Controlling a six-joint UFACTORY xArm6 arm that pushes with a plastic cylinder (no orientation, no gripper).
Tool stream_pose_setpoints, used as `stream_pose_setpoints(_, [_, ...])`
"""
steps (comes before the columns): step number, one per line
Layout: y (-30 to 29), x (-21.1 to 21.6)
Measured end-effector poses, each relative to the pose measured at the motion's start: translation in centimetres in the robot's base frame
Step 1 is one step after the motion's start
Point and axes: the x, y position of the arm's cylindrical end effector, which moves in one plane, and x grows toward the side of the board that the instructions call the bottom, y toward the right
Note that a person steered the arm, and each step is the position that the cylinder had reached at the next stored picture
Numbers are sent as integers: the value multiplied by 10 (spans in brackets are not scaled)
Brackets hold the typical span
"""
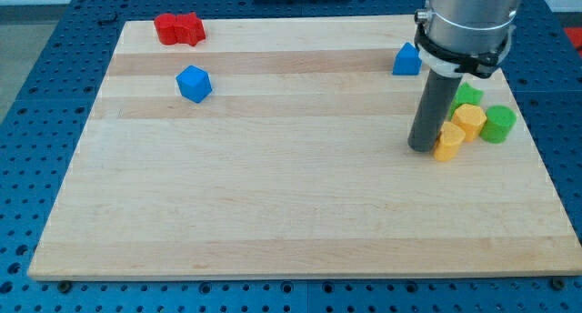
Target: Point your arm at the blue triangle
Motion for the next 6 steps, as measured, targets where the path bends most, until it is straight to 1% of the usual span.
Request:
stream_pose_setpoints(1, [-7, 0])
stream_pose_setpoints(2, [-39, 0])
stream_pose_setpoints(3, [-65, -20])
stream_pose_setpoints(4, [-70, -67])
stream_pose_setpoints(5, [-46, -107])
stream_pose_setpoints(6, [-6, -131])
